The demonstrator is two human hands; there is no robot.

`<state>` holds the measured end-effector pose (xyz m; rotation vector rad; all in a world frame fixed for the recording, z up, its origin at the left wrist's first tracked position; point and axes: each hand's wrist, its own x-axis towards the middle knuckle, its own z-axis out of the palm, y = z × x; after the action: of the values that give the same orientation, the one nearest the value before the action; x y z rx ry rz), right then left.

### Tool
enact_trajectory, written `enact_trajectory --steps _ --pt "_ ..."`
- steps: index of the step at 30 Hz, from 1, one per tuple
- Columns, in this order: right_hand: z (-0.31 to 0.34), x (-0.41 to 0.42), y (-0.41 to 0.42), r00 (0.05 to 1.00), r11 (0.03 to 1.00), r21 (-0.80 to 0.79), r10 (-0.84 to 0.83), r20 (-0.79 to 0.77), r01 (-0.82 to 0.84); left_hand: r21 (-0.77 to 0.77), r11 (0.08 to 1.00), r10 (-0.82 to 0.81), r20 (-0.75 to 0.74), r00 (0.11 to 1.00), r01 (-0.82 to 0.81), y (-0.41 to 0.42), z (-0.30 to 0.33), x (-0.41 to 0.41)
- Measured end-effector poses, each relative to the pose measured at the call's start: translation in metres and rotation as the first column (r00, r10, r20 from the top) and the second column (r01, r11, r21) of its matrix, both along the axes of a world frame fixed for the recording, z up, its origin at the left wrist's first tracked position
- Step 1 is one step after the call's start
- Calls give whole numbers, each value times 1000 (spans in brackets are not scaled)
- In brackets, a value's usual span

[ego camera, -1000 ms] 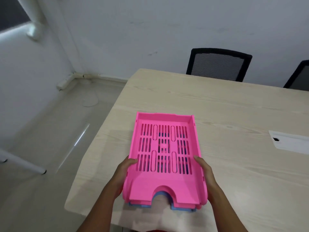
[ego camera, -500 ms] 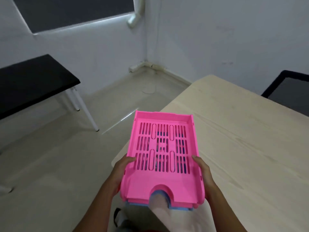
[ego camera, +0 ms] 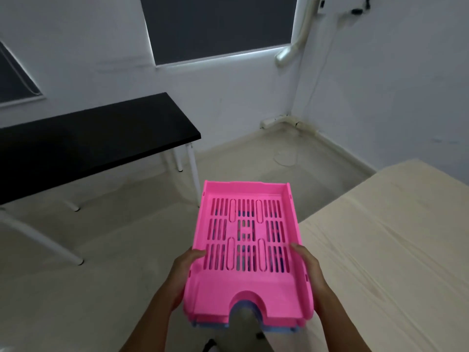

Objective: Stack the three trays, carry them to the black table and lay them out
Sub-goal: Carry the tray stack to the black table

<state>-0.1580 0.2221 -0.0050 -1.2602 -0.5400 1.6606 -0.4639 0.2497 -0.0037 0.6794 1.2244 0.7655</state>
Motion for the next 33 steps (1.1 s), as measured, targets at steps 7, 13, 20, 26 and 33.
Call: enact_trajectory --steps 7,13,20,26,33 --pt "0 -94 80 992 993 1 121 -30 -121 42 990 133 -25 991 -132 43 6 -93" --pt "2 -170 156 961 960 42 277 13 -278 73 943 327 -5 945 -326 69 7 -162" --pt "9 -247 251 922 922 72 373 99 -381 101 885 453 41 891 -455 126 9 -228" --pt "26 -304 353 901 895 128 411 136 -428 141 872 466 47 883 -468 215 18 -280" --pt "45 -375 481 874 866 132 467 131 -483 138 833 531 68 845 -535 322 31 -343"
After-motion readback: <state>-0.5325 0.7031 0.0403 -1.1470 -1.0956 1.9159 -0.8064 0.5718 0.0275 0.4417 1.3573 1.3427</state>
